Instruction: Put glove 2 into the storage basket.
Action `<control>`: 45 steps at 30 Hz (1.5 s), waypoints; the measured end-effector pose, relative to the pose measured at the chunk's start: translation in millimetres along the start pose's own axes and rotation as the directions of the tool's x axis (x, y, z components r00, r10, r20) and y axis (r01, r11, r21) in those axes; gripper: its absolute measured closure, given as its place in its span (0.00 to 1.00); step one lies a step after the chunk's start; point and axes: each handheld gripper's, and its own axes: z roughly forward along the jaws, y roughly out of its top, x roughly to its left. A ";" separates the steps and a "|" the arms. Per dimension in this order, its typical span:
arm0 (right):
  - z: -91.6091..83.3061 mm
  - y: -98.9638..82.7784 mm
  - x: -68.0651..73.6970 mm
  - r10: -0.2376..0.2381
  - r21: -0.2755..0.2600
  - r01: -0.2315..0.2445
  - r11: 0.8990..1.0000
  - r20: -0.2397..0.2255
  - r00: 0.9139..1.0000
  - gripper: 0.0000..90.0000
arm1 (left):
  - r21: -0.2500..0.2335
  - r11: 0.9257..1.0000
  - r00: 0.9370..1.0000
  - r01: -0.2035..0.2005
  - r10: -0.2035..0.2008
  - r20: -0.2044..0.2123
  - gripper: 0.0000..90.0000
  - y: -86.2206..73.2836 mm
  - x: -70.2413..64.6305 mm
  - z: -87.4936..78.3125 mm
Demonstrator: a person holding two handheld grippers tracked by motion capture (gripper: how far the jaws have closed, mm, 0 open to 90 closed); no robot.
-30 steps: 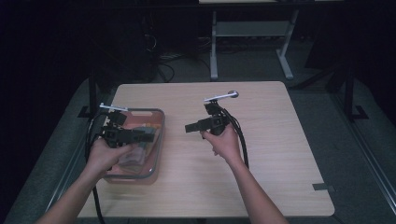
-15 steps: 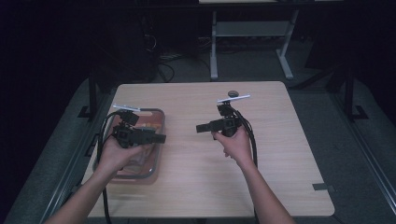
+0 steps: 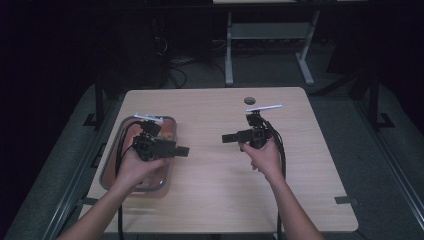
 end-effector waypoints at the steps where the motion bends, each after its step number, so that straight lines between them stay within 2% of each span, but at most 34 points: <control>1: -1.7 -1.1 -1.7 0.008 0.001 -0.008 1.000 0.004 1.000 0.53 | -0.001 1.000 1.000 -0.002 0.002 0.002 0.29 0.1 -1.3 1.5; 16: -23.1 -12.3 -21.0 0.029 -0.014 -0.028 1.000 0.039 0.999 0.51 | 0.013 1.000 0.999 -0.025 0.025 0.039 0.27 -0.4 -17.5 21.9; 24: -27.4 -19.9 -31.8 0.040 -0.015 -0.040 0.999 0.044 0.998 0.51 | 0.018 0.999 0.997 -0.050 0.049 0.053 0.27 -2.2 -25.9 33.5; 40: -35.4 -39.5 -55.0 0.085 -0.006 -0.085 0.996 0.065 0.994 0.50 | 0.046 0.996 0.994 -0.070 0.066 0.093 0.26 -9.8 -41.0 58.8; 45: -38.8 -45.9 -60.6 0.082 0.000 -0.082 0.997 0.078 0.994 0.50 | 0.052 0.995 0.992 -0.082 0.076 0.104 0.26 -13.1 -46.3 67.2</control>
